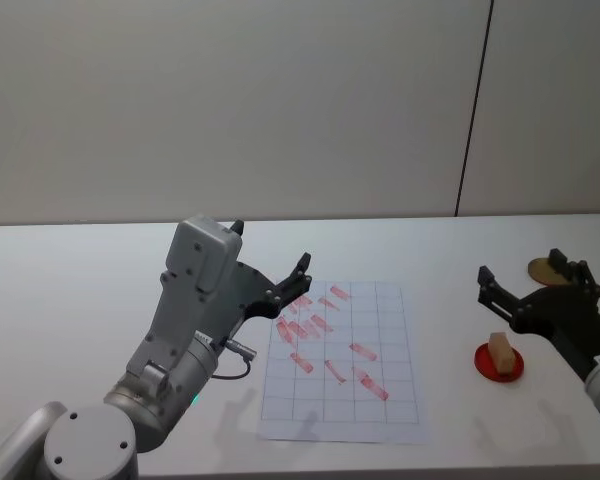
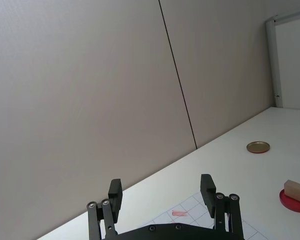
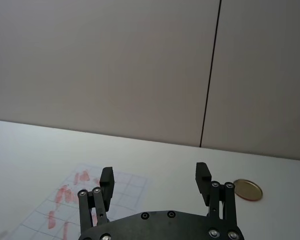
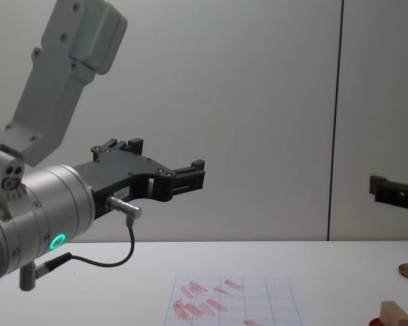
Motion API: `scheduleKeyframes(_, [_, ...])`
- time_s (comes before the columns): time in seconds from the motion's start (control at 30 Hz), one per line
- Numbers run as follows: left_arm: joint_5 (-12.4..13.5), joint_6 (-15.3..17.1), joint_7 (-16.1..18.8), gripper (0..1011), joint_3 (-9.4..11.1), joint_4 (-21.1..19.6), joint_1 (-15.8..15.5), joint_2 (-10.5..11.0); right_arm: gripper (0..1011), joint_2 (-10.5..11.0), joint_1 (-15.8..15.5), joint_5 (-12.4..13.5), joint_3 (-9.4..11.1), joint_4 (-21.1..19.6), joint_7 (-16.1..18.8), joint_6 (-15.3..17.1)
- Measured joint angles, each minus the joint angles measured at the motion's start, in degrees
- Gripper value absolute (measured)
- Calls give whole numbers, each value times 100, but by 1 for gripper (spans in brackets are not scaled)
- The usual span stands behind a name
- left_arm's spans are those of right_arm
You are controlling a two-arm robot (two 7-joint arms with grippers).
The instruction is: Use the one hand to pick up the stamp and affix it onto the A4 paper.
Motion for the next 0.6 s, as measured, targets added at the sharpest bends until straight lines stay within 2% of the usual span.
scheduleKeyframes(0.3, [0, 0, 0, 993, 0, 0, 0, 0, 1001, -128, 413, -68, 72, 620, -184, 496])
scheduleKeyframes(0.6, [0, 0, 0, 993, 0, 0, 0, 0, 1001, -252, 737, -216, 77, 1229, -248, 788])
